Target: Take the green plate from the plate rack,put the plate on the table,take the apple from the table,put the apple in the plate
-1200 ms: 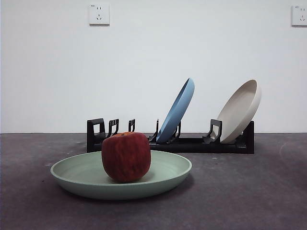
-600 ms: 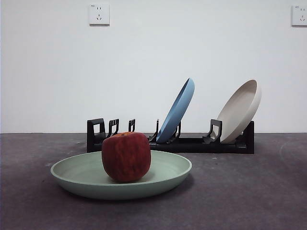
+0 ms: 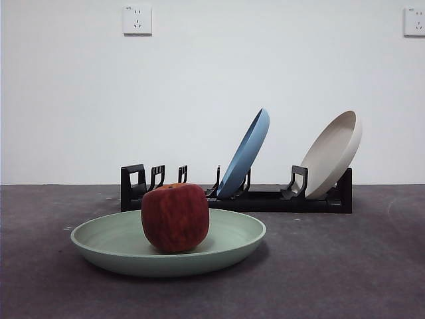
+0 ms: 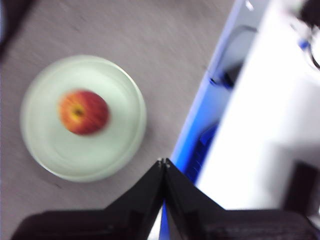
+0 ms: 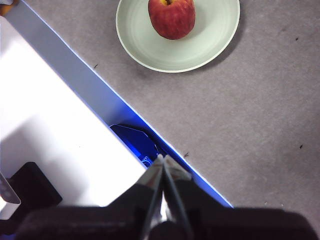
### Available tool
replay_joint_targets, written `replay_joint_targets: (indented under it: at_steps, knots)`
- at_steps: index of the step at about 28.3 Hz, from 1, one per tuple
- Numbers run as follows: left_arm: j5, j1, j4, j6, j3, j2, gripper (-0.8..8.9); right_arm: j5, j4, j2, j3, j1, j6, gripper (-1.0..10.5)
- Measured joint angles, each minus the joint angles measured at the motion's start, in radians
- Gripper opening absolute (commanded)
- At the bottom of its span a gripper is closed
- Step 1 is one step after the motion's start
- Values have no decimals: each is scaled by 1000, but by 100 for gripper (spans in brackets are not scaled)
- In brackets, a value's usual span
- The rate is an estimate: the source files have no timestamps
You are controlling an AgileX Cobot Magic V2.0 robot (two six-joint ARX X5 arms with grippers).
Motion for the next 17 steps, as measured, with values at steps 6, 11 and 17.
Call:
replay_joint_targets:
  at_steps: [6,11,17]
  knots:
    - [-56,164,329,103,-3,-75,-3,0,0,-1,0,0,0,1]
    - [108,444,665,134,-33,-189,-3,0,0,-5,0,0,0,1]
    - [229,773,944,137,-265,-371,-3,0,0,-8,0,0,2,1]
